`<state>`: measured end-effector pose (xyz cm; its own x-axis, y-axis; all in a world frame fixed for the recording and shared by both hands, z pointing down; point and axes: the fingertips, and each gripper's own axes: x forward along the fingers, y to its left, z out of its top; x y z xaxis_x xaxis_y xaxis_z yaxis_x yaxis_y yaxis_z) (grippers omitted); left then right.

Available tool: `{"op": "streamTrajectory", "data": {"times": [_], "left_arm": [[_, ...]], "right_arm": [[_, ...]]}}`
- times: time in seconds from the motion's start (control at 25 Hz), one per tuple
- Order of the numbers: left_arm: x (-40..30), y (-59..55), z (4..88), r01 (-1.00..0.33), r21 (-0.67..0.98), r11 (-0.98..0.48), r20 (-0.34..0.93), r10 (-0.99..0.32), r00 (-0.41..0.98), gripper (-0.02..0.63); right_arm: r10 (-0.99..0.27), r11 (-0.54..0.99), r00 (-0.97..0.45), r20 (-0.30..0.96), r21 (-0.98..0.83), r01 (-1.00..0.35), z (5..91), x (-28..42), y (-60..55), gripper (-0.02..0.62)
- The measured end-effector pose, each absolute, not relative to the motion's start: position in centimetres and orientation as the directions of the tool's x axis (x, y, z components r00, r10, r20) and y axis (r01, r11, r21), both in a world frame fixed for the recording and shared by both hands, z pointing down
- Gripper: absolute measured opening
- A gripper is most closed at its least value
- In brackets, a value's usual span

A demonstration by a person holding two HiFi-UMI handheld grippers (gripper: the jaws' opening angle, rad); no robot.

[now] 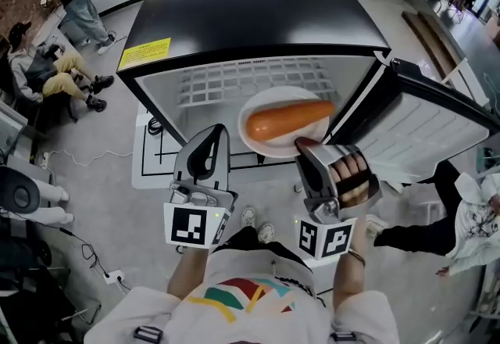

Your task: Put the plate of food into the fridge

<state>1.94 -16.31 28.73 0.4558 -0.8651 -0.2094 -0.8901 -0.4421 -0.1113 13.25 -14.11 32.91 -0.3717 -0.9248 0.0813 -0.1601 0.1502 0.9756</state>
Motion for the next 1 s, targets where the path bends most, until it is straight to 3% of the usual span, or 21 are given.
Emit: {"op": "streamTrajectory", "data": {"times": [1.0], "left_arm": [[-0.7,-21.7,28.9,-0.909,-0.073,-0.410,-0.216,-0.884,0.415,0.005]], "right_arm": [[-0.907,0.165,-0.406,0.109,0.981,-0.106,32.5,10.3,-20.8,0.026]]}}
